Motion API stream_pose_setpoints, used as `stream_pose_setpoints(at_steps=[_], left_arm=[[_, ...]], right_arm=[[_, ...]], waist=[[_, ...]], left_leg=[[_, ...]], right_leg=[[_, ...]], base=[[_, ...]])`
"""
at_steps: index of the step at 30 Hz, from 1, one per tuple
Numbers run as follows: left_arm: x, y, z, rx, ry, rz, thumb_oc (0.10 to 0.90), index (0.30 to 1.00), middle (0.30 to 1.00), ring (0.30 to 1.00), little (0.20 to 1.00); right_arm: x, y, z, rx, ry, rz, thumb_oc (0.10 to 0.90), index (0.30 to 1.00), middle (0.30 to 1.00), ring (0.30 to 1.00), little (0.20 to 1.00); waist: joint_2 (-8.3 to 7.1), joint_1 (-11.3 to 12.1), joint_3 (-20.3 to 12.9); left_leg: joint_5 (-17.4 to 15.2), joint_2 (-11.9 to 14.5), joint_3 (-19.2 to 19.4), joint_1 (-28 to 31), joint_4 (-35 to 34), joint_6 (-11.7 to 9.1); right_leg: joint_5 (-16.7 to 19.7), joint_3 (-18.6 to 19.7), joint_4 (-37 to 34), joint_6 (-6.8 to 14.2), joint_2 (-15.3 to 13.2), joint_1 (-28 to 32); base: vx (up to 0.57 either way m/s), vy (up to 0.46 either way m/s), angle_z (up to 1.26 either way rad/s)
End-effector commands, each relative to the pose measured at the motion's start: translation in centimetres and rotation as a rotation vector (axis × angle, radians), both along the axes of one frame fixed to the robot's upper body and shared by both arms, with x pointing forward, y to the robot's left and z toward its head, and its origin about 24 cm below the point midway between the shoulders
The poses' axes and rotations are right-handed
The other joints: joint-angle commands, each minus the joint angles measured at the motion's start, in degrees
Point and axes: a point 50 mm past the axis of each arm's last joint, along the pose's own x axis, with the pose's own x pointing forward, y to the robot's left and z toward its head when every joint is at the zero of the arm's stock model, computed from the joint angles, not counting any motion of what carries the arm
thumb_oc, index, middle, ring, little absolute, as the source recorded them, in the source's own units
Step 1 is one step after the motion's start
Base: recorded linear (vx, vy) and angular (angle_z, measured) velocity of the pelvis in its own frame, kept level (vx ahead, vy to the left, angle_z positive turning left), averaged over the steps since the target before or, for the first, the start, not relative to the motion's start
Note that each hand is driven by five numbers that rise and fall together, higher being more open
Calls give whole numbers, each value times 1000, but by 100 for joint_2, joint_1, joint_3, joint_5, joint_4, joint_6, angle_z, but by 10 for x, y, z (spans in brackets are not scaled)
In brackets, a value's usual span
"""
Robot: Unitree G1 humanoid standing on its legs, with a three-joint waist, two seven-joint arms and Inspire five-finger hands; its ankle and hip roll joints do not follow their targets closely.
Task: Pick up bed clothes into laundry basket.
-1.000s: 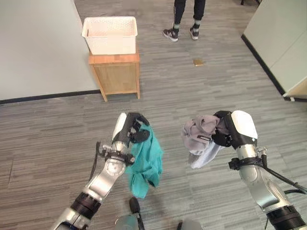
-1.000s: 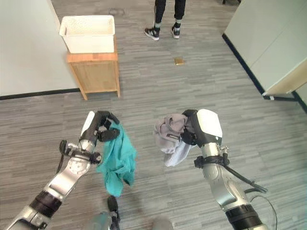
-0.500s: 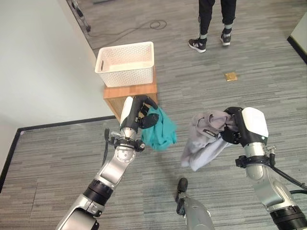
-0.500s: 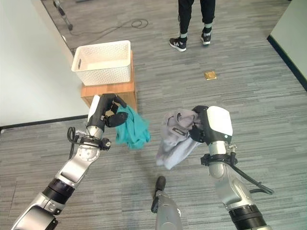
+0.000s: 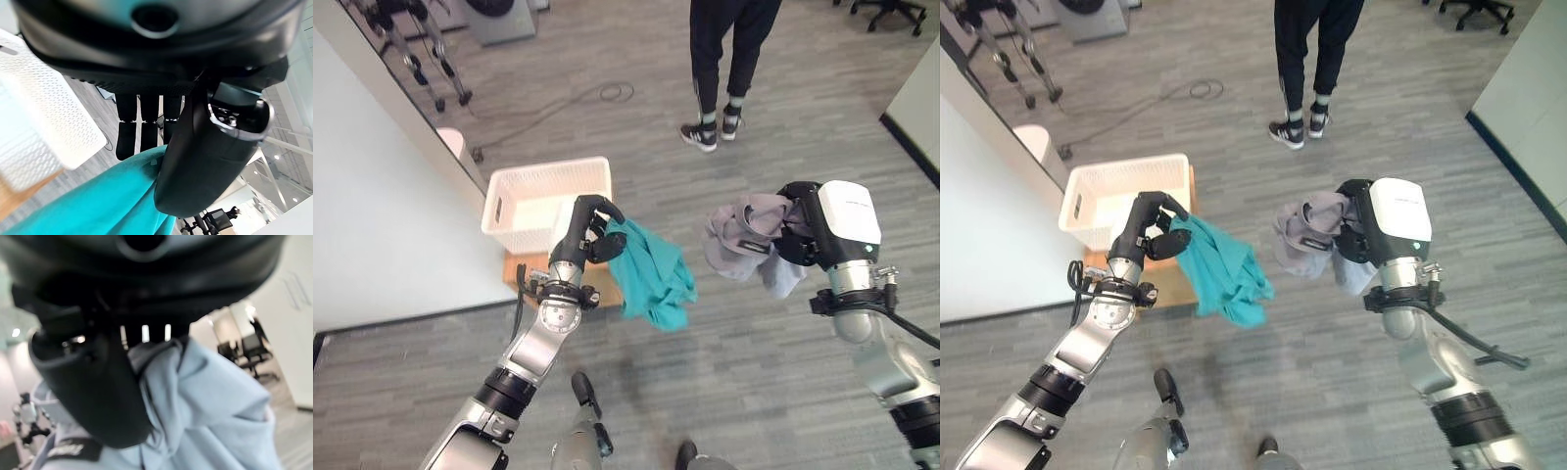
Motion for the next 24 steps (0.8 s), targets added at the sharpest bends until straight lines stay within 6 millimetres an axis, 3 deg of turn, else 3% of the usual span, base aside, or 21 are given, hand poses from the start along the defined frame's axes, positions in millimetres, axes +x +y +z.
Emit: stream_pose_setpoints(at_steps=[1, 5, 6, 7, 8, 10, 12, 16, 17, 18, 20, 23, 24], left_arm=[[6, -2, 80, -55, -369, -20, 400, 300, 300, 300, 300], [6, 0, 80, -52, -365, -16, 400, 300, 300, 300, 300], [5, 2, 80, -49, -367, -23, 400, 300, 300, 300, 300], [5, 2, 80, -50, -368, -20, 400, 300, 300, 300, 300], [5, 3, 78, -55, -364, -23, 400, 300, 300, 300, 300], [5, 4, 77, -59, -359, -21, 400, 300, 300, 300, 300], [6, 6, 76, -56, -356, -15, 400, 300, 300, 300, 300], [4, 14, 73, -71, -351, 0, 400, 300, 300, 300, 300], [4, 14, 73, -71, -352, 1, 400, 300, 300, 300, 300], [-3, 24, 67, -84, -340, 5, 400, 300, 300, 300, 300], [-8, 26, 66, -96, -341, 2, 400, 300, 300, 300, 300], [-12, 24, 65, -97, -326, -38, 400, 300, 300, 300, 300], [-21, 29, 64, -137, -328, -56, 400, 300, 300, 300, 300]], right_arm=[[-1, 30, 99, -56, -419, 163, 400, 300, 300, 300, 300], [3, 33, 113, -91, -444, 166, 400, 300, 300, 300, 300], [5, 32, 131, -126, -472, 149, 400, 300, 300, 300, 300], [6, 33, 132, -127, -473, 152, 400, 300, 300, 300, 300], [8, 35, 147, -149, -508, 142, 400, 300, 300, 300, 300], [10, 37, 157, -162, -526, 142, 400, 300, 300, 300, 300], [18, 48, 189, -220, -562, 136, 400, 300, 300, 300, 300], [32, 54, 211, -255, -554, 100, 400, 300, 300, 300, 300], [32, 54, 211, -255, -554, 100, 400, 300, 300, 300, 300], [44, 54, 214, -259, -513, 62, 400, 300, 300, 300, 300], [47, 52, 217, -250, -509, 48, 400, 300, 300, 300, 300], [49, 36, 214, -253, -493, -26, 400, 300, 300, 300, 300], [49, 20, 209, -270, -456, -92, 400, 300, 300, 300, 300]], waist=[[-453, 430, -685], [-496, 498, -751], [-590, 614, -853], [-584, 597, -851], [-671, 729, -927], [-706, 764, -958], [-823, 933, -1030], [-884, 1076, -1079], [-880, 1071, -1079], [-988, 1298, -1078], [-992, 1369, -1053], [-1071, 1380, -1029], [-1071, 1410, -979]], left_leg=[[-681, 255, 104, 1091, -508, -974], [-729, 208, 92, 1117, -508, -960], [-780, 164, 88, 1116, -508, -951], [-780, 163, 85, 1114, -508, -950], [-817, 125, 44, 1107, -508, -937], [-825, 103, 16, 1089, -508, -925], [-834, 54, -33, 1003, -508, -914], [-839, 22, -101, 893, -508, -907], [-839, 23, -102, 892, -508, -907], [-895, -60, -342, 781, -508, -884], [-915, -90, -430, 723, -508, -872], [-826, 53, -122, 645, -508, -901], [-767, 106, 161, 527, -468, -950]], right_leg=[[-10, -336, 19, 172, -657, -611], [1, -368, 28, 220, -723, -590], [12, -442, 25, 261, -772, -550], [12, -444, 26, 262, -773, -551], [34, -511, 18, 296, -798, -538], [37, -526, 17, 312, -811, -550], [62, -591, 17, 349, -859, -599], [98, -665, 17, 394, -882, -658], [98, -666, 17, 394, -881, -659], [120, -638, 17, 420, -887, -717], [108, -638, 17, 407, -871, -734], [72, -910, 17, 369, -878, -673], [11, -1192, 17, 444, -913, -521]], base=[[142, 70, -11], [73, 45, -6], [80, 37, -6], [130, 55, 32], [51, 20, 53], [57, 16, 47], [77, 33, 37], [44, 28, 14], [81, 53, 19], [65, 44, 20], [69, 22, 1], [85, 16, 35], [177, 70, 90]])
